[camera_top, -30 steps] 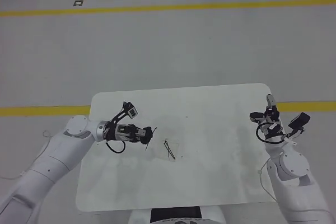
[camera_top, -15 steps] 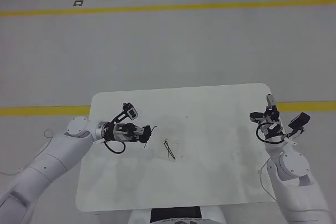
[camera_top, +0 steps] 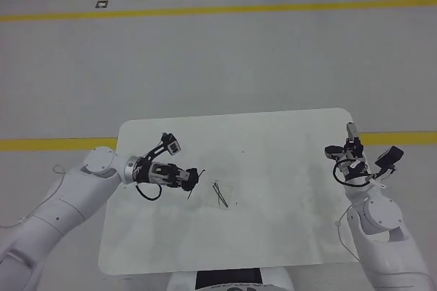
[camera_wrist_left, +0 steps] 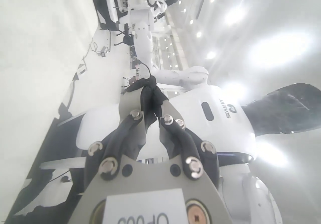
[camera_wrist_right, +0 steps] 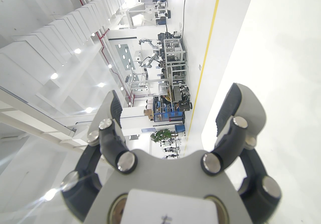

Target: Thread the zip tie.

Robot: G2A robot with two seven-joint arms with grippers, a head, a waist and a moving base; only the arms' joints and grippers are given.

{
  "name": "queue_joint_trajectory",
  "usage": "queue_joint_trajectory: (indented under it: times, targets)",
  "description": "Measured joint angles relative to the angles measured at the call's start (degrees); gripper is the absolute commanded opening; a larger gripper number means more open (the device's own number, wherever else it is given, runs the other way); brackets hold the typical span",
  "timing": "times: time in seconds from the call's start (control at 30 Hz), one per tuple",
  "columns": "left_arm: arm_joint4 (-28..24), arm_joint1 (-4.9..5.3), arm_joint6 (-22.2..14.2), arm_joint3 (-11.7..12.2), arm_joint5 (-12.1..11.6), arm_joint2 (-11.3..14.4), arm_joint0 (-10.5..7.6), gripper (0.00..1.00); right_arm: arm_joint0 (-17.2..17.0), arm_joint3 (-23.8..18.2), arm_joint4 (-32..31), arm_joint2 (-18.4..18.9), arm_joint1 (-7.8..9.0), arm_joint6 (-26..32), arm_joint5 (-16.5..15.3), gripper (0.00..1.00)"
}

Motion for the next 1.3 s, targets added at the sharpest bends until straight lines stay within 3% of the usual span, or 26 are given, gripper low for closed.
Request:
queue_joint_trajectory:
  times: [0.23, 0.33, 0.5, 0.77, 0.87, 1.03, 1.13, 1.3]
  targets:
    - [-0.74, -0.02, 0.0, -0.04, 0.0, 0.05, -0.02, 0.0, 0.0, 0.0, 0.0, 0.0, 0.0, 0.0, 0.0, 1.0]
    - [1.28, -0.05, 1.45, -1.17, 0.0, -0.58, 0.07, 0.0, 0.0, 0.0, 0.0, 0.0, 0.0, 0.0, 0.0, 1.0]
    - [4.82, 0.11, -0.06, -1.62, 0.0, -5.25, 1.78, 0.0, 0.0, 0.0, 0.0, 0.0, 0.0, 0.0, 0.0, 1.0]
    - [10.61, -0.54, 0.0, -3.41, 0.0, -13.03, 7.13, 0.0, 0.0, 0.0, 0.0, 0.0, 0.0, 0.0, 0.0, 1.0]
    - [10.57, -1.16, 0.0, -3.35, 0.0, -14.61, 8.3, 0.0, 0.0, 0.0, 0.0, 0.0, 0.0, 0.0, 0.0, 1.0]
    - [10.56, -1.21, 0.0, -3.23, 0.0, -14.74, 8.36, 0.0, 0.15, -0.49, -0.74, -0.34, 0.01, 0.67, 0.17, 1.0]
    - [10.56, -1.2, 0.0, -3.24, 0.0, -14.73, 8.36, 0.0, 0.58, -2.98, -6.85, -2.16, 0.17, 3.13, 1.82, 1.0]
    - [10.56, -1.21, 0.0, -3.24, 0.0, -14.73, 8.36, 0.0, 3.23, -4.59, -17.9, -8.01, 0.32, 8.56, 8.91, 1.0]
